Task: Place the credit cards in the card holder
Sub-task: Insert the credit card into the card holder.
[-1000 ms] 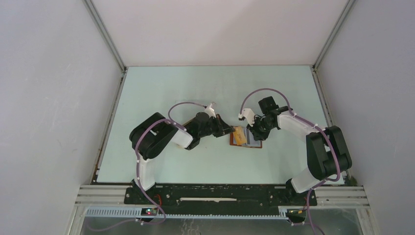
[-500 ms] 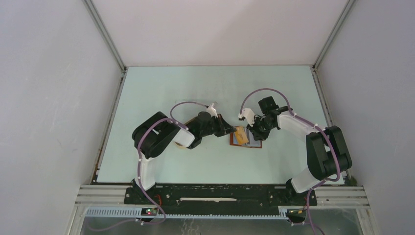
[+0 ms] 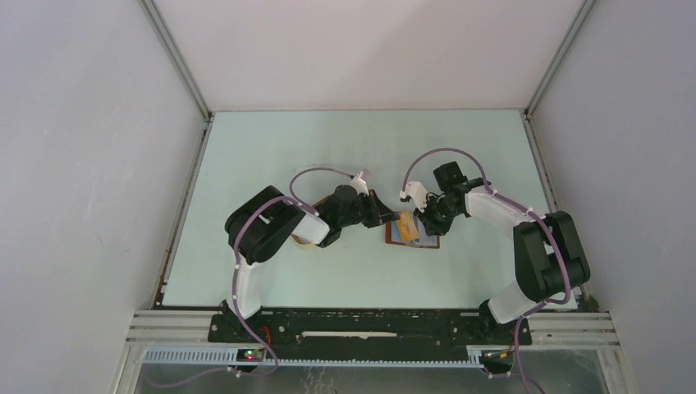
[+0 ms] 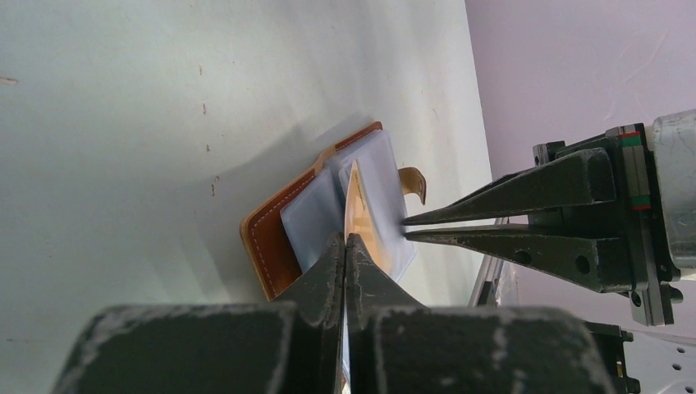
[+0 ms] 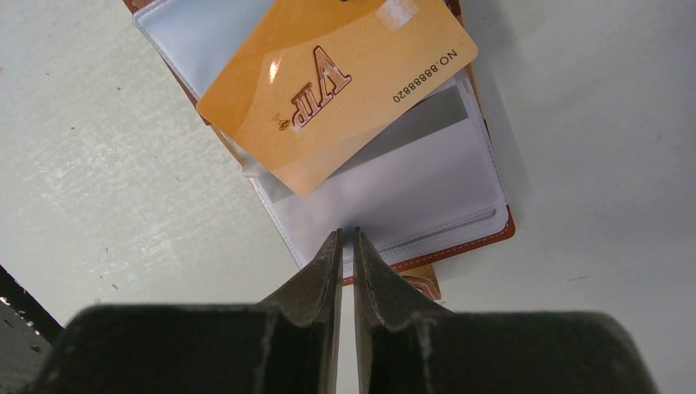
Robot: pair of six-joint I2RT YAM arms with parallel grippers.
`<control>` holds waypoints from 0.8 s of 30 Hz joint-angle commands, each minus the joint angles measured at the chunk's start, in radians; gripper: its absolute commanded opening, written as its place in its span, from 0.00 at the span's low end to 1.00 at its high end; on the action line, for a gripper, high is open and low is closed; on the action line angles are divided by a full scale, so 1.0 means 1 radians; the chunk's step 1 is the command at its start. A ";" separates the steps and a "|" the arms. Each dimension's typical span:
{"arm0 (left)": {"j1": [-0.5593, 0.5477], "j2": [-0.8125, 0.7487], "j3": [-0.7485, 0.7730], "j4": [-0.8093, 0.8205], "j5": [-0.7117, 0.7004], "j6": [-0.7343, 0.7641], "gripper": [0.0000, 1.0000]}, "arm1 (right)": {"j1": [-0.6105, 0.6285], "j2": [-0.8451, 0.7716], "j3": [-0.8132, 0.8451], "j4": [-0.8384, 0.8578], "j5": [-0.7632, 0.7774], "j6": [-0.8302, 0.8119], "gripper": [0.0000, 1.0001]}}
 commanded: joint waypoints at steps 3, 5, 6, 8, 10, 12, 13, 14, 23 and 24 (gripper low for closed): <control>0.003 -0.002 0.019 -0.001 0.009 0.047 0.00 | 0.007 0.011 0.025 -0.003 0.005 0.011 0.16; 0.001 0.009 0.035 -0.002 0.029 0.041 0.00 | 0.008 0.011 0.027 -0.003 0.007 0.010 0.16; 0.002 0.017 0.044 -0.007 0.042 0.037 0.00 | 0.010 0.011 0.027 -0.003 0.008 0.010 0.16; 0.001 0.027 0.062 -0.031 0.060 0.036 0.00 | 0.009 0.009 0.025 -0.002 0.008 0.011 0.16; 0.001 0.027 0.067 -0.059 0.067 0.041 0.00 | 0.008 0.009 0.026 -0.003 0.008 0.011 0.16; 0.002 0.019 0.072 -0.109 0.075 0.056 0.00 | 0.008 0.010 0.026 -0.002 0.008 0.011 0.16; 0.002 0.017 0.078 -0.141 0.082 0.061 0.00 | 0.008 0.010 0.027 -0.003 0.008 0.010 0.16; 0.002 0.016 0.086 -0.175 0.087 0.067 0.00 | 0.010 0.011 0.026 -0.003 0.008 0.010 0.16; 0.004 0.040 0.191 -0.401 0.106 0.106 0.00 | 0.013 0.007 0.025 -0.002 0.011 0.011 0.16; 0.003 0.046 0.202 -0.419 0.109 0.108 0.00 | 0.013 0.008 0.026 -0.003 0.011 0.011 0.16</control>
